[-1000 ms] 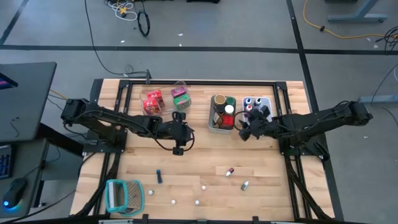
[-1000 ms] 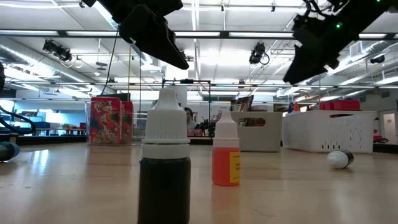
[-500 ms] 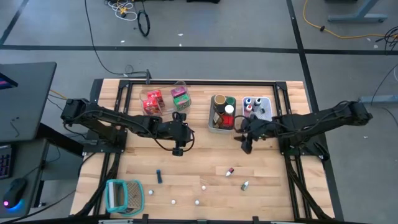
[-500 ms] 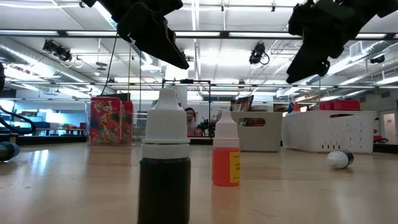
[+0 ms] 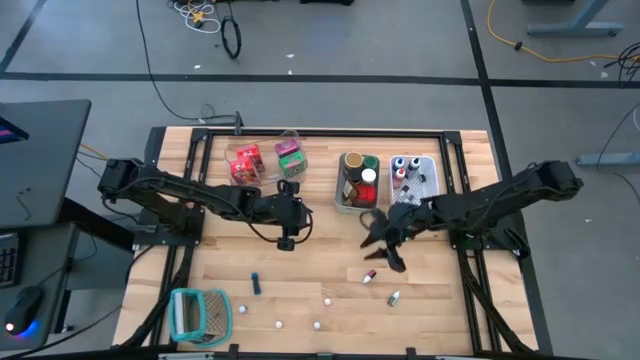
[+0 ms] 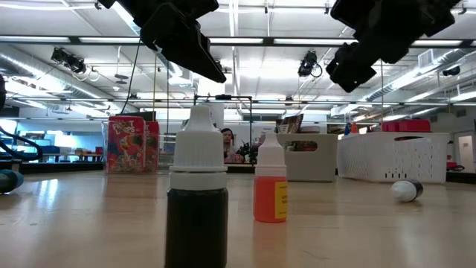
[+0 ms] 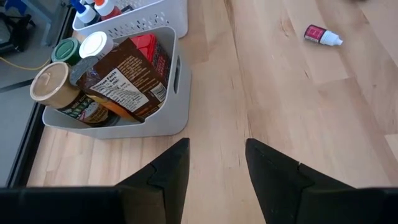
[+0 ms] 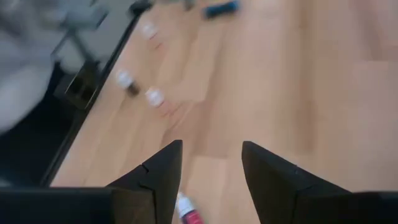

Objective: Pick & Place Kitchen Items
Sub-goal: Put the top small pink food coloring bottle into the white bin

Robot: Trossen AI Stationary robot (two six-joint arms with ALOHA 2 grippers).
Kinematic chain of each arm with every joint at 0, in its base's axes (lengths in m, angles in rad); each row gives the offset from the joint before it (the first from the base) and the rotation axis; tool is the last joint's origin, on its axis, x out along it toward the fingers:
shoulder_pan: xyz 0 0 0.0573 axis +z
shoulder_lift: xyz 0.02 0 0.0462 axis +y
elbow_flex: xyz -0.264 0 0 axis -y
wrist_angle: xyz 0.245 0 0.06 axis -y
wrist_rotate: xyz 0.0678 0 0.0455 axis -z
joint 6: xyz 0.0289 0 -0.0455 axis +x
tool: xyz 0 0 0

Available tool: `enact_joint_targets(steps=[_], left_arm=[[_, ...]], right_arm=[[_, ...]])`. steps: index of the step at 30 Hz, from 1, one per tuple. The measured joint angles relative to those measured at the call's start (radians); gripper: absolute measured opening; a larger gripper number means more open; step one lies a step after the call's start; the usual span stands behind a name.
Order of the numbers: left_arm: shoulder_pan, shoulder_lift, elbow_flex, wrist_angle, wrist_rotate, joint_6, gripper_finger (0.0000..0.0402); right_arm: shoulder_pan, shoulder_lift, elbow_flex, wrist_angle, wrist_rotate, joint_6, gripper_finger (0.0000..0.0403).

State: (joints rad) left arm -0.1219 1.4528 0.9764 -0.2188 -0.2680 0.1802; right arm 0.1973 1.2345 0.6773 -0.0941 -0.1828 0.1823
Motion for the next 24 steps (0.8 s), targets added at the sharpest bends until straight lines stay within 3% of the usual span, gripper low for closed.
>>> enact_joint_targets(steps=[4,9,24], left_arm=[[0.0,0.0,0.0,0.0,0.0,0.0,0.0166],[0.0,0.0,0.0,0.0,0.0,0.0,0.0166],[0.0,0.0,0.0,0.002,-0.001,0.0,0.0166]], right_arm=[[0.059,0.081,0.0,0.011,-0.044,-0.098,0.0176],[0.134,0.177,0.0,0.038,0.02,-0.192,0.0176],[0.213,0.383,0.0,0.055,0.149,-0.194,0.0176]])
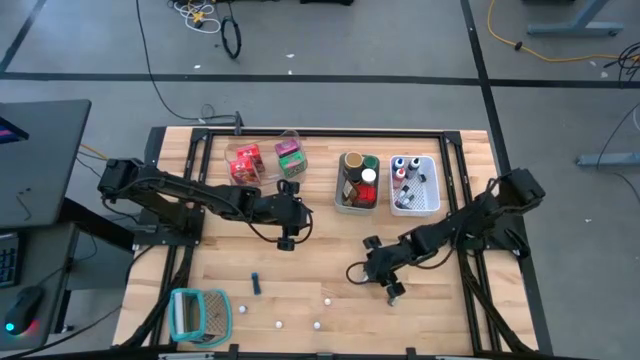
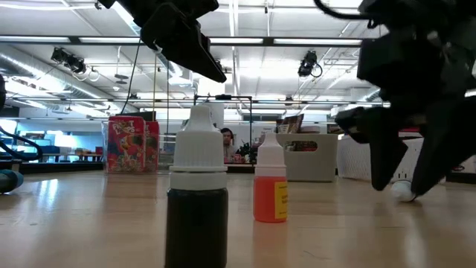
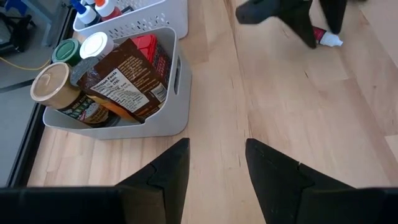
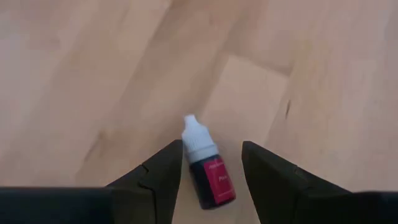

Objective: Pick & Place Kitchen Items
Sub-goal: Put the top small pink food coloring bottle into the white bin

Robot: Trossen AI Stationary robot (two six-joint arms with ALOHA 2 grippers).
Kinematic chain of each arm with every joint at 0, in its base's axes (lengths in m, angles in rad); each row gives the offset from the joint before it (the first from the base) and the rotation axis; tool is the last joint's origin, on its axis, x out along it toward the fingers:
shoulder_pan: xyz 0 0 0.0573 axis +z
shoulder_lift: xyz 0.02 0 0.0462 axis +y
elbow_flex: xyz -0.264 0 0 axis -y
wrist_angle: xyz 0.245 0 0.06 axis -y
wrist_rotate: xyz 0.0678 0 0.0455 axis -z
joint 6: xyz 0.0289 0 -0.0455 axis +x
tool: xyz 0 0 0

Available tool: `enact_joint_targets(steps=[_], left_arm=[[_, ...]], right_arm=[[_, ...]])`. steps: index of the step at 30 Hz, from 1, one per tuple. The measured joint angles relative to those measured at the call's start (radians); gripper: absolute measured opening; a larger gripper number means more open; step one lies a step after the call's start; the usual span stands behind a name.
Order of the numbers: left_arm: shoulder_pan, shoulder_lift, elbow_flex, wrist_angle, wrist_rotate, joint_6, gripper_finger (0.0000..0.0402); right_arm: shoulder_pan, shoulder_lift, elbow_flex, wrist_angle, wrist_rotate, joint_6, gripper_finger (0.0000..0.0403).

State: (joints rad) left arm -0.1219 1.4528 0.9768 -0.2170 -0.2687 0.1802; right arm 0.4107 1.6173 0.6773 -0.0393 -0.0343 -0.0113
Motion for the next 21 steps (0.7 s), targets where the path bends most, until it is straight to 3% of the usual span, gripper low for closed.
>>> enact_joint_targets(steps=[7,17,21], left_arm=[[0.0,0.0,0.0,0.002,0.0,0.0,0.0166],[0.0,0.0,0.0,0.002,0.0,0.0,0.0166],[0.0,0.0,0.0,0.002,0.0,0.0,0.0166]], right_arm=[[0.0,0.043,0.002,0.005,0.0,-0.034,0.0166],[0.0,0.046,-0.002,0.076,-0.005,0.006,0.0074],[-0.003,0.036,-0.002,0.156,-0.011,0.026,0.0074]])
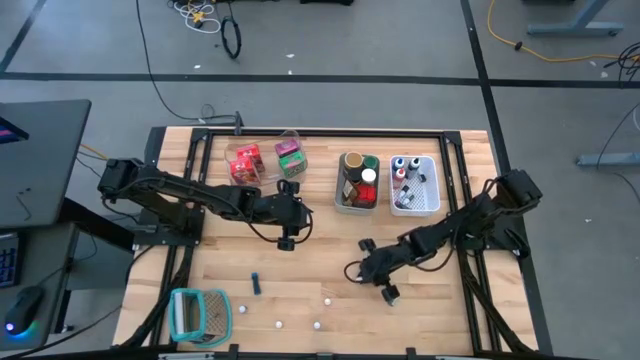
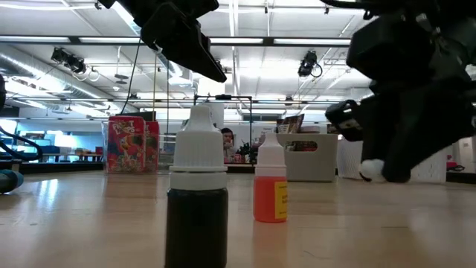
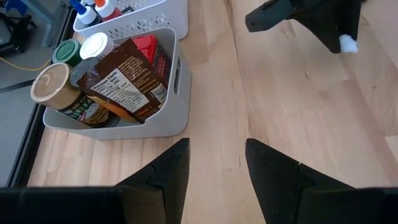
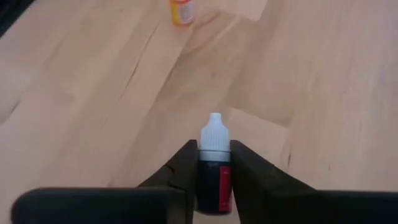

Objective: Pick & Place Kitchen Items
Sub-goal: Put the top small pink food coloring bottle into the white bin

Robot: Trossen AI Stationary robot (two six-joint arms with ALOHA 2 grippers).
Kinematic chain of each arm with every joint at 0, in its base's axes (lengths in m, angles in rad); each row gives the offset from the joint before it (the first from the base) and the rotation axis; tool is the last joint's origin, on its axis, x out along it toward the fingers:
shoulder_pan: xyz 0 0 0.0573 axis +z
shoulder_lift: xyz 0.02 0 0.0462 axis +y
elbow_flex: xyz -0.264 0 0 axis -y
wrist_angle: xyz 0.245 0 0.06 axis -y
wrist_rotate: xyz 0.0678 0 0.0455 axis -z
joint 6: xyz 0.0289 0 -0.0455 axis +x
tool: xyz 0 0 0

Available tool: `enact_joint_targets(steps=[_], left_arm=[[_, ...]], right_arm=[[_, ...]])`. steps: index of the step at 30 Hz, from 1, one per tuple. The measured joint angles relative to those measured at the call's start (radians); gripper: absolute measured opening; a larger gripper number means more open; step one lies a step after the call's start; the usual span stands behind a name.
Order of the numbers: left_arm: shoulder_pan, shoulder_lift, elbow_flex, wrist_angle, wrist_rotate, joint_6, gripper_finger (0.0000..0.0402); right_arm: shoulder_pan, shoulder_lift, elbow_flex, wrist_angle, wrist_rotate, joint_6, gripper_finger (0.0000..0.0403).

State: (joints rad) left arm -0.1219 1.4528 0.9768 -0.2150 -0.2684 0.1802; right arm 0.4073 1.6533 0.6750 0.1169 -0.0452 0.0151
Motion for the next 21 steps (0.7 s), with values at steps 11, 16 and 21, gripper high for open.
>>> enact_joint_targets(steps=[11,16,21], left_arm=[[0.0,0.0,0.0,0.0,0.0,0.0,0.0166],[0.0,0.0,0.0,0.0,0.0,0.0,0.0166],[0.0,0.0,0.0,0.0,0.0,0.0,0.0166]], right_arm=[[-0.024,-0.32,0.001,-0.142,0.229,-0.038,0.0074],[-0.024,-0.523,0.001,-0.341,0.492,-0.073,0.0074],[-0.038,-0.651,0.001,-0.603,0.733,0.078,0.0095]])
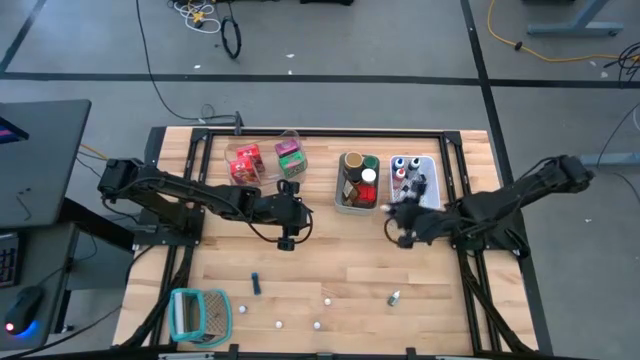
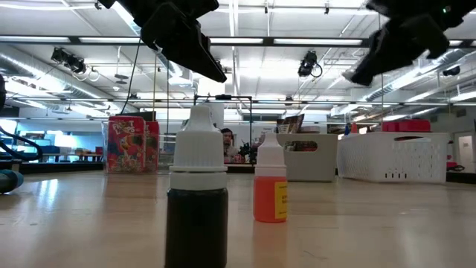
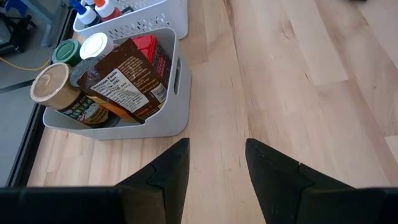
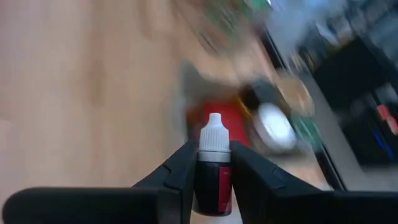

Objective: Pick & Place Kitchen Items
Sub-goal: Put the top small pink food coloring bottle into the white bin

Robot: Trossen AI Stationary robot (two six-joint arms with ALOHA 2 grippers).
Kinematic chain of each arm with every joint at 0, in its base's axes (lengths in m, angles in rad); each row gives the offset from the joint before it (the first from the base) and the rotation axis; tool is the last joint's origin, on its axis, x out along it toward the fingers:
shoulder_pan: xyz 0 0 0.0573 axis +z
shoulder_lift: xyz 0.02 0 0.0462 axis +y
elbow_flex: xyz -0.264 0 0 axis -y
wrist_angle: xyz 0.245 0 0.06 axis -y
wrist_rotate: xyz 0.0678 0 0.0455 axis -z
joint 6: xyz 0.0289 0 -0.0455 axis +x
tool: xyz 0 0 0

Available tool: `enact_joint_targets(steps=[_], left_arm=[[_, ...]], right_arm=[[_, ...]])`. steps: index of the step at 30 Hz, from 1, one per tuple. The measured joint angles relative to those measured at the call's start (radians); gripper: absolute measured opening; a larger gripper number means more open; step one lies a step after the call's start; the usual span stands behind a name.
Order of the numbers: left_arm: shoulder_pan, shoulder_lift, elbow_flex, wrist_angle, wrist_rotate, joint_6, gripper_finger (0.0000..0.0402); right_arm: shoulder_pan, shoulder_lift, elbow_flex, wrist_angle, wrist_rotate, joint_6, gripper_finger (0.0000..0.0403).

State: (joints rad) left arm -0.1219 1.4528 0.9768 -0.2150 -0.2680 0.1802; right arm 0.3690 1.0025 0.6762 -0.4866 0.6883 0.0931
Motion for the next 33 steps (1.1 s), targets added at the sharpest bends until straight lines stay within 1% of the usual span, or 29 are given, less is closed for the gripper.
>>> enact_joint_targets(steps=[3,7,9,12,14,15,17,20,23,26,30,33], left_arm=[[0.0,0.0,0.0,0.0,0.0,0.0,0.0166],[0.0,0.0,0.0,0.0,0.0,0.0,0.0166],[0.0,0.0,0.0,0.0,0.0,0.006,0.0166],[0.0,0.0,0.0,0.007,0.0,0.01,0.0166],[0.0,0.0,0.0,0.012,0.0,0.011,0.0166],[0.0,0.0,0.0,0.021,0.0,0.011,0.0166],[0.0,-0.001,0.0,0.038,0.0,0.011,0.0166],[0.0,-0.001,0.0,0.046,0.001,0.011,0.0166],[0.0,-0.001,0.0,0.048,0.001,0.02,0.0166],[0.0,-0.001,0.0,0.05,0.0,0.046,0.0166],[0.0,-0.001,0.0,0.05,0.0,0.053,0.0166],[0.0,-0.001,0.0,0.049,0.0,0.053,0.0166]], right_arm=[[-0.028,-0.036,0.0,-0.178,0.048,0.16,0.0089],[-0.079,-0.046,0.0,-0.392,0.123,0.442,0.0079],[-0.109,-0.045,0.0,-0.485,0.13,0.577,0.008],[-0.161,-0.042,-0.002,-0.596,0.107,0.763,0.0085],[-0.195,-0.043,-0.027,-0.599,0.092,0.858,0.0087],[-0.212,-0.043,-0.047,-0.591,0.067,0.89,0.0087],[-0.247,-0.042,-0.093,-0.55,-0.005,0.899,0.0087],[-0.292,-0.041,-0.158,-0.503,-0.109,0.867,0.0087],[-0.32,-0.041,-0.195,-0.431,-0.118,0.868,0.0086],[-0.336,-0.041,-0.205,-0.396,-0.13,0.812,0.0089],[-0.348,-0.041,-0.205,-0.344,-0.15,0.714,0.0107],[-0.359,-0.041,-0.205,-0.319,-0.15,0.71,0.0128]])
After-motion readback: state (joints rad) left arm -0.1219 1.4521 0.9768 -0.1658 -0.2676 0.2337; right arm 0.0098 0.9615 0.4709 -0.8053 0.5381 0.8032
